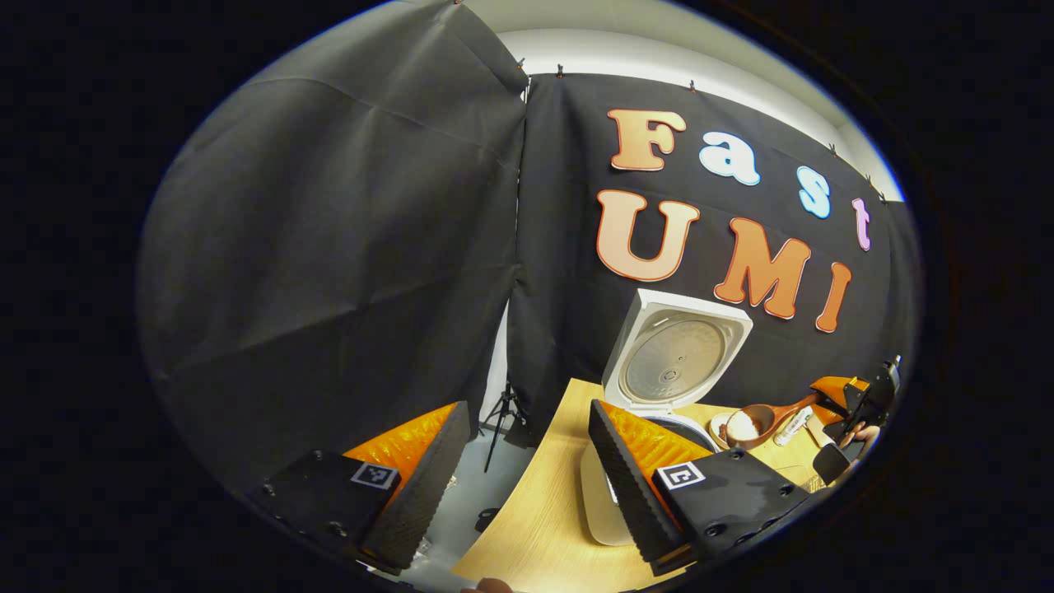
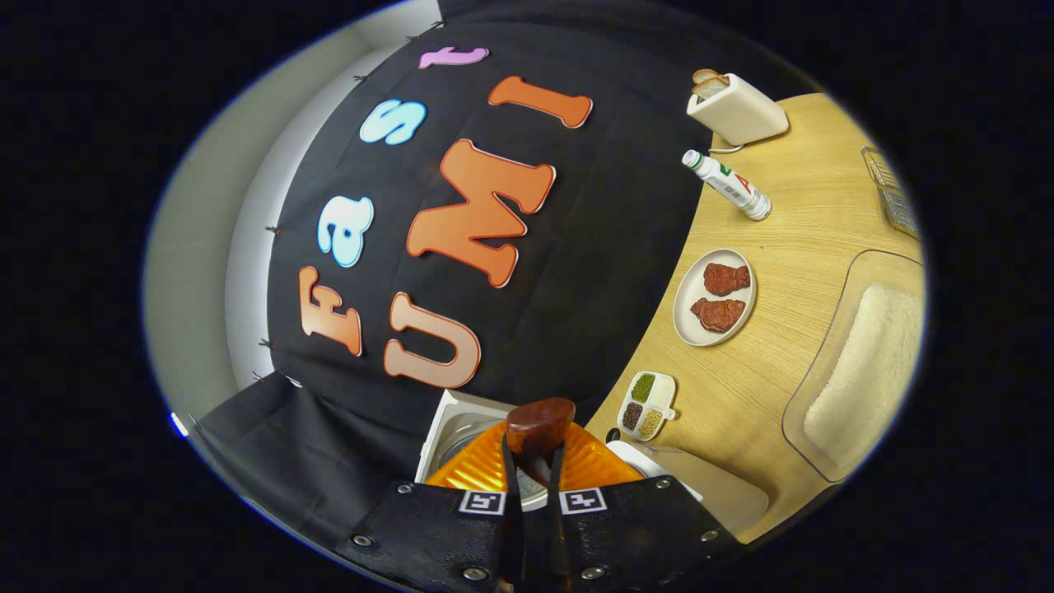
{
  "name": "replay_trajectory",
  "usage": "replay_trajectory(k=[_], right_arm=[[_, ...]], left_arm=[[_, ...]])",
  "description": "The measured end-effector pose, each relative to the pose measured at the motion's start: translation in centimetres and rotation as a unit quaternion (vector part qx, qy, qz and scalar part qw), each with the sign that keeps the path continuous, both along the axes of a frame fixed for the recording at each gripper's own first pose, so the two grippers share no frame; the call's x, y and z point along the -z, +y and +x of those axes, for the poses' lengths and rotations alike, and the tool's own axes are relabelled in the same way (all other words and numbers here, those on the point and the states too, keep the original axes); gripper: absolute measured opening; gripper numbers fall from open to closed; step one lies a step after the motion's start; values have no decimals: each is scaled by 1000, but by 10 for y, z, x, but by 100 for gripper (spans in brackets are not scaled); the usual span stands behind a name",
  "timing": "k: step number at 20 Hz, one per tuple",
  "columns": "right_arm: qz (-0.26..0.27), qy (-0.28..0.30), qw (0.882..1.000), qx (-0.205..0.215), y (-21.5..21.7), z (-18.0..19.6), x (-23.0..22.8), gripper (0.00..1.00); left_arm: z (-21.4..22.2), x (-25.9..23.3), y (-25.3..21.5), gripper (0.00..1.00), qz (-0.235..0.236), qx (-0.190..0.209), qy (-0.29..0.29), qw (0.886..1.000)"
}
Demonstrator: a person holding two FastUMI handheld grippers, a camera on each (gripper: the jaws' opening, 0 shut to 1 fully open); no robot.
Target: Close the left gripper, press the button to open the rice cooker; take a wooden spoon from the chopstick holder with the right hand, scoop a spoonful of rice and pour it into the rice cooker, then put the wooden spoon back into the chopstick holder.
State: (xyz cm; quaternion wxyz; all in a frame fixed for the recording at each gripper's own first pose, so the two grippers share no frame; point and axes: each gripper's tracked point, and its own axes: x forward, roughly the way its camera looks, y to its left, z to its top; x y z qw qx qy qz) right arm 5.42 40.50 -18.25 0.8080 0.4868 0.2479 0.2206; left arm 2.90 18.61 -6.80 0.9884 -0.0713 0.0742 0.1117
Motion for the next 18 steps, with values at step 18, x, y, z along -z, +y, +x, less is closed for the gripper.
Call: replay_trajectory(k=[18], right_arm=[[-284,-270,915,-100,109,-31,-34,10]], left_arm=[[-13,11,29,99,-17,-32,13,999]])
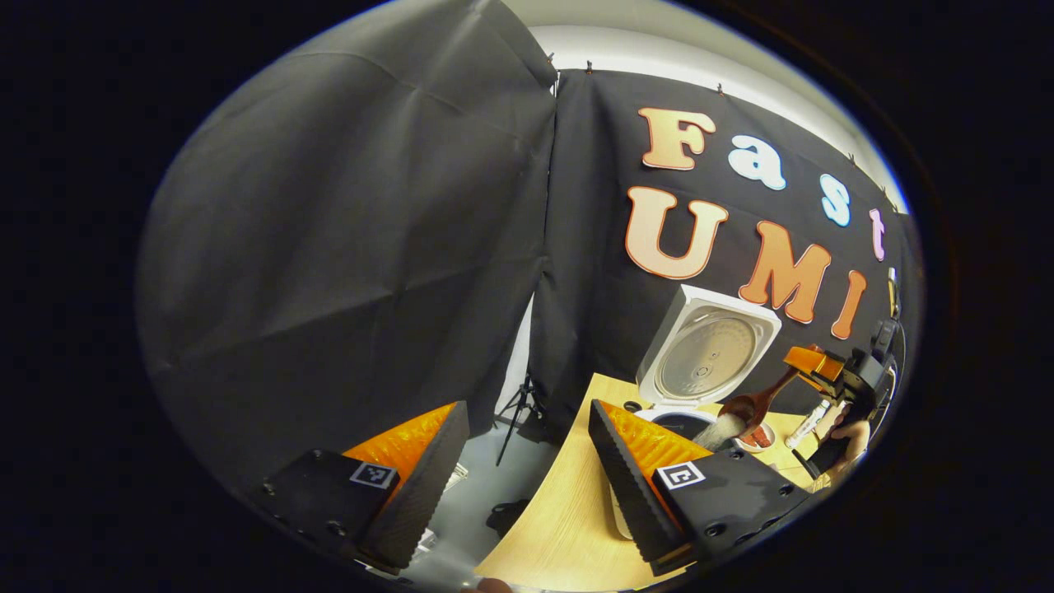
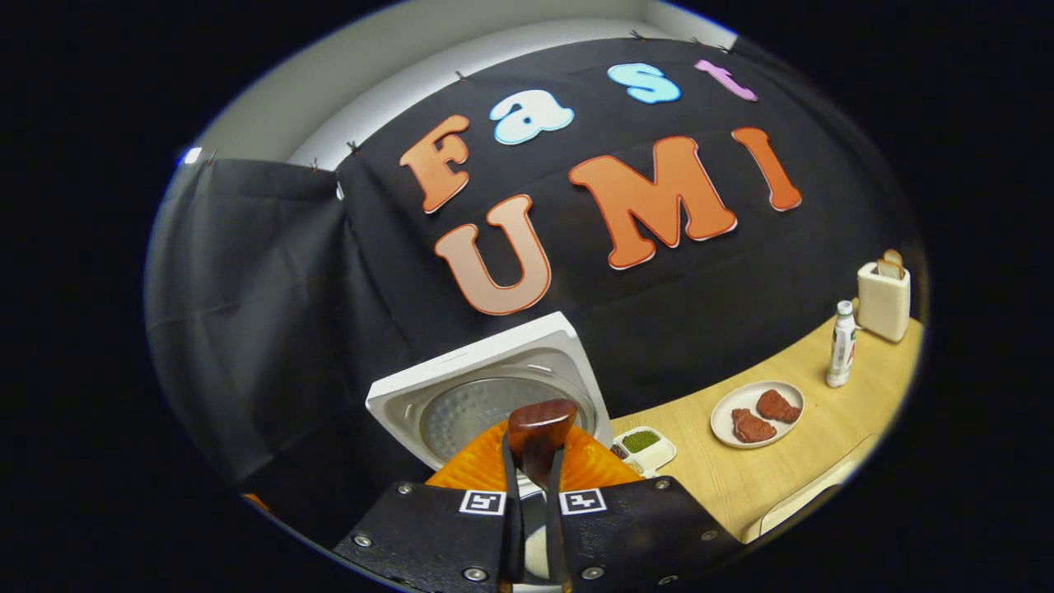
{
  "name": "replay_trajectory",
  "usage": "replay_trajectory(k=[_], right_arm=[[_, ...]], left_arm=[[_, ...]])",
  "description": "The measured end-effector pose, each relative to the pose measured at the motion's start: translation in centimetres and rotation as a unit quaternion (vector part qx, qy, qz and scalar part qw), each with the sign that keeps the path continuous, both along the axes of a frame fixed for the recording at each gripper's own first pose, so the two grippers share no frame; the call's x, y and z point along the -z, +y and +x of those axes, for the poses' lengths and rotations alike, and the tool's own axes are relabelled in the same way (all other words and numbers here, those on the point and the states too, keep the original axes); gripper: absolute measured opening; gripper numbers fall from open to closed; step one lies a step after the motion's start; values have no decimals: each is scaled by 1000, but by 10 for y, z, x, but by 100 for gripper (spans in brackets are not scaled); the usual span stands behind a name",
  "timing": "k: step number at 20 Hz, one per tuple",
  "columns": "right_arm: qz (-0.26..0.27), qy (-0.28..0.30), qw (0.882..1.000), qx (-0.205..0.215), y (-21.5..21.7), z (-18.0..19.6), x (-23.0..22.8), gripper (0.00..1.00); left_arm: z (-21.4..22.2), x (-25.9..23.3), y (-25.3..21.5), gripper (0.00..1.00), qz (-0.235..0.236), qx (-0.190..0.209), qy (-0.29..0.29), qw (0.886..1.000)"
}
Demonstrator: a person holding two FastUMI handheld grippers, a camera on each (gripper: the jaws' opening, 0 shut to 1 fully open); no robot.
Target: Close the left gripper, press the button to open the rice cooker; take a wooden spoon from the chopstick holder with the right hand, scoop a spoonful of rice and pour it into the rice cooker, then put the wooden spoon back into the chopstick holder.
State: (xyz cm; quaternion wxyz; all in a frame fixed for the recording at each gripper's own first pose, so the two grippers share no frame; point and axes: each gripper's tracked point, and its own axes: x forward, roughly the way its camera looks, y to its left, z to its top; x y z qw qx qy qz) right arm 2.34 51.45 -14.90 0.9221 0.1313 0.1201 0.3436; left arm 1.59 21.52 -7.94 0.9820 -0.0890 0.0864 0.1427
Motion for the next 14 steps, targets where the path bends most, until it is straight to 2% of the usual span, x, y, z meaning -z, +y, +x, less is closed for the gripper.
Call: replay_trajectory(k=[5,9,14], right_arm=[[-84,-90,991,-43,17,-18,-7,10],[-132,-130,980,-72,21,-31,2,9],[-209,-187,955,-97,28,-44,9,10]], left_arm=[[-8,1,3,99,0,-4,0,1000],[-5,4,-1,99,3,-4,0,1000],[-4,7,1,99,3,-4,2,1000]])
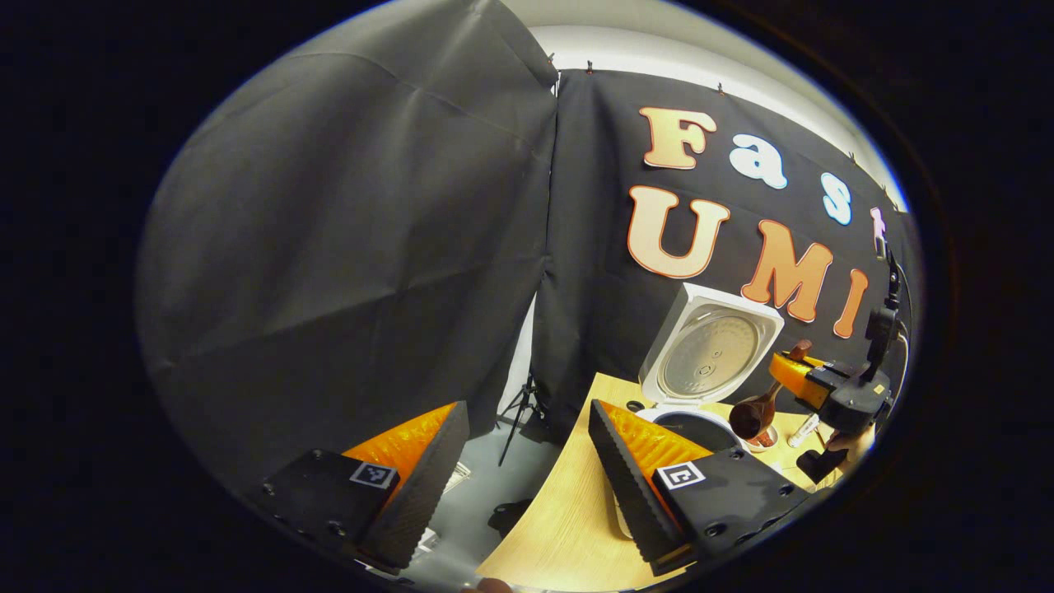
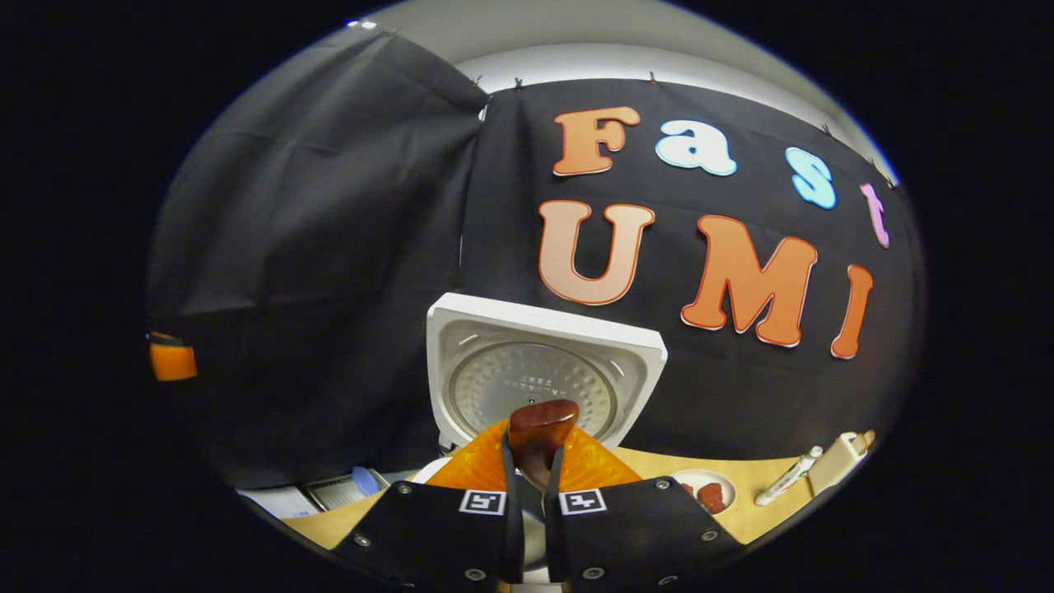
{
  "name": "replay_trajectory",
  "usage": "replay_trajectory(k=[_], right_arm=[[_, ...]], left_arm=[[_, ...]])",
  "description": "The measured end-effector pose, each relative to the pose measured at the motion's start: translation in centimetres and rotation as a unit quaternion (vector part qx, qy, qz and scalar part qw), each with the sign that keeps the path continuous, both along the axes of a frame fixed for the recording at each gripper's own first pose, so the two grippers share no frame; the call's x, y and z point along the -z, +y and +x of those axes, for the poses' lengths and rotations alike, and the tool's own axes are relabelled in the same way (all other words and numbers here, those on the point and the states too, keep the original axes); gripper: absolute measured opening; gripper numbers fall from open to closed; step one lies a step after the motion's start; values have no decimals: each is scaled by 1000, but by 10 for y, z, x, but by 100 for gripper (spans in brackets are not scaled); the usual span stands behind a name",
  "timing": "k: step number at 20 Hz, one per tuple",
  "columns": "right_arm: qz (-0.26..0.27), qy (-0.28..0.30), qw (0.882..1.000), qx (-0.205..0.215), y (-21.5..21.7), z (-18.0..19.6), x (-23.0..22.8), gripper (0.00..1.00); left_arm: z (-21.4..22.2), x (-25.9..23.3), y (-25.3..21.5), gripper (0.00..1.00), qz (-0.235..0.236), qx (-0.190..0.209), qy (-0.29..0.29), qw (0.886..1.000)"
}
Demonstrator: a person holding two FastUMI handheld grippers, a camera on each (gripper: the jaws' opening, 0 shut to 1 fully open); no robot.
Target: Close the left gripper, press the button to open the rice cooker; take a wooden spoon from the chopstick holder with the right hand, scoop a spoonful of rice and pour it into the rice cooker, then put the wooden spoon back into the chopstick holder.
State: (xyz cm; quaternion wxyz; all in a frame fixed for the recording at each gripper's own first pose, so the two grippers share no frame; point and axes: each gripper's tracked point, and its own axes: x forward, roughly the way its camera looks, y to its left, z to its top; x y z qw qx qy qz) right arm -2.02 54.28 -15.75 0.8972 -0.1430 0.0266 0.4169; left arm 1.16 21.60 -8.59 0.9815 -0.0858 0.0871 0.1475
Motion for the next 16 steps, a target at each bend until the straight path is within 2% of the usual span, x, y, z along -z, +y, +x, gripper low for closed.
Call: replay_trajectory(k=[5,8,10,12,14,16], right_arm=[[-60,-51,997,-23,5,-15,10,10],[-53,-44,997,-24,3,-16,14,10],[-22,-14,1000,-17,1,-14,12,10],[29,47,998,-9,-4,-9,8,10],[96,117,988,2,-12,-5,6,10],[144,158,977,19,-24,5,-6,10]], left_arm=[[-1,0,0,99,8,-1,0,1000],[-3,2,-1,99,7,1,6,1000],[-3,3,-1,99,5,2,6,1000],[-2,4,-1,99,4,5,5,1000],[-3,1,0,99,4,8,4,1000],[-3,1,-1,99,3,12,3,1000]])
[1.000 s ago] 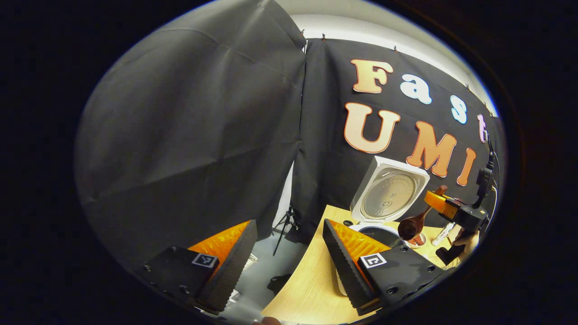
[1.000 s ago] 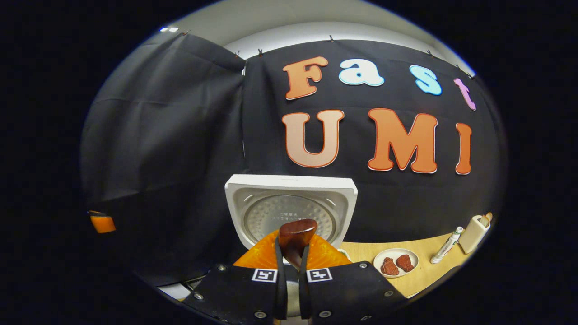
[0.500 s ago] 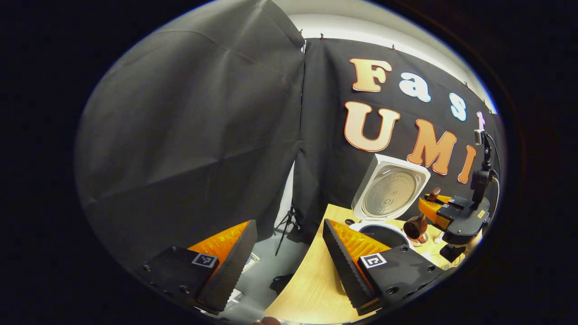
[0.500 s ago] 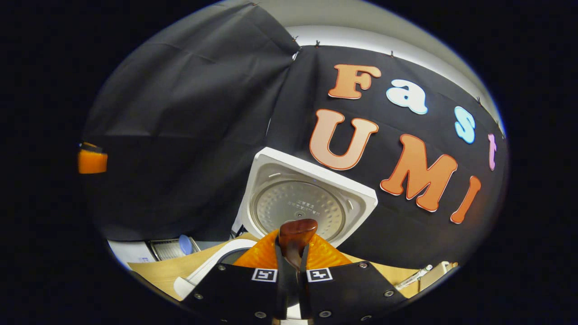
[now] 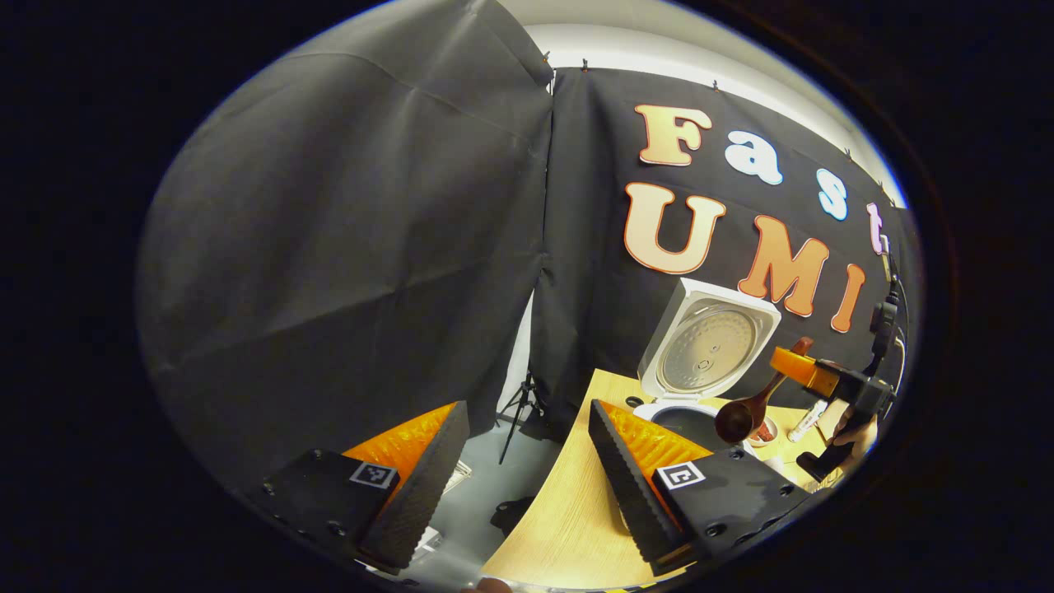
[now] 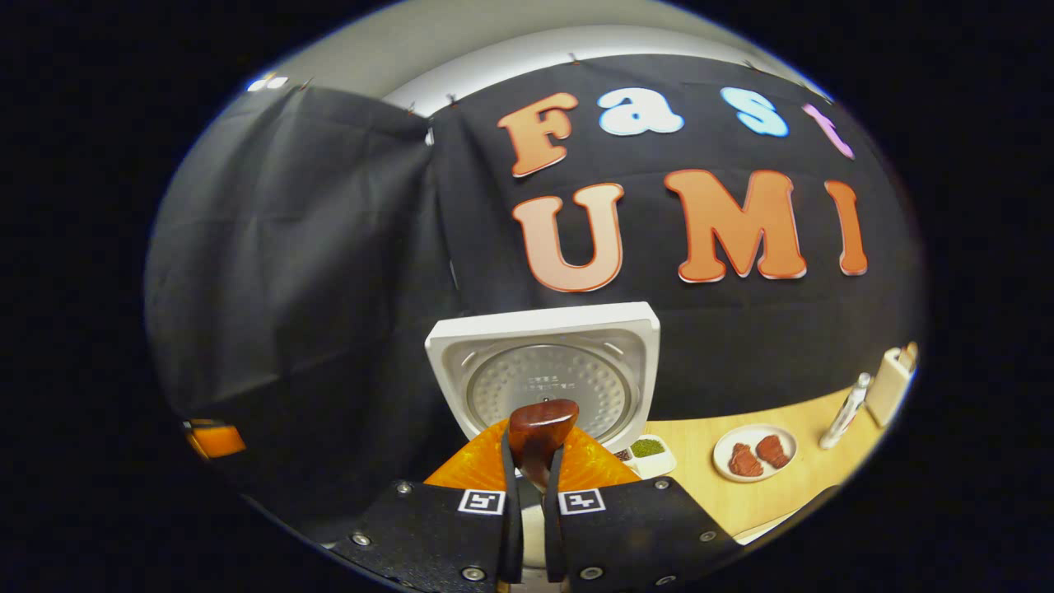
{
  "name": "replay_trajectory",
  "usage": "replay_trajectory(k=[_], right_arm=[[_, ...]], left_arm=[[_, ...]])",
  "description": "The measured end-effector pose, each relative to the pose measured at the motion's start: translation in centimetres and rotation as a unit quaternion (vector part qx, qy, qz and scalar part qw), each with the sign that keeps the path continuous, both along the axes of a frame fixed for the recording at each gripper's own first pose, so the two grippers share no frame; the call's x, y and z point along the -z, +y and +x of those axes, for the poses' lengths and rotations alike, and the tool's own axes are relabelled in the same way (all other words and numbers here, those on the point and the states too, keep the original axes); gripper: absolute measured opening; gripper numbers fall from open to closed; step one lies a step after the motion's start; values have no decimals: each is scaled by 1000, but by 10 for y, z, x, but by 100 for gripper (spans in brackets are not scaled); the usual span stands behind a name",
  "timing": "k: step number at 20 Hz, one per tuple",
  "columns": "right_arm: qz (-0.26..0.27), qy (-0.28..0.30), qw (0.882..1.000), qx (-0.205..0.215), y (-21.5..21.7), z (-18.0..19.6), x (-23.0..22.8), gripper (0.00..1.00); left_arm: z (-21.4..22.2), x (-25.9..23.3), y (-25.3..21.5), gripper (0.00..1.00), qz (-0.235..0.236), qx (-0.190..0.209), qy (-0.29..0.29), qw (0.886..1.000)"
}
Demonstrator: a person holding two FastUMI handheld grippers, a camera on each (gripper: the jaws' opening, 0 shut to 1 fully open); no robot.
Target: Close the left gripper, press the button to open the rice cooker; take a wooden spoon from the chopstick holder with the right hand, scoop a spoonful of rice and pour it into the rice cooker, then put the wooden spoon back into the chopstick holder.
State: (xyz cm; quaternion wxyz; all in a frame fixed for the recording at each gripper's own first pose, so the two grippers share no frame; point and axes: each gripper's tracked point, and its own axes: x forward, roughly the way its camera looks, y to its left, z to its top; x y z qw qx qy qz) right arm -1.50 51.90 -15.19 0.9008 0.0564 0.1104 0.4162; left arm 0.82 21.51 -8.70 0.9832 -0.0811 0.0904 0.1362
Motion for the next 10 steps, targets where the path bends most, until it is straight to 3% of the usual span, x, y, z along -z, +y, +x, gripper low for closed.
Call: replay_trajectory(k=[2,5,10], right_arm=[[41,41,998,10,-8,10,-8,10],[118,105,987,34,-26,26,-24,10],[179,141,970,80,-75,55,-41,10]], left_arm=[[0,-2,0,99,-3,3,-3,1000],[0,-4,1,99,0,6,-6,1000],[2,-16,-10,99,17,16,-18,1000]])
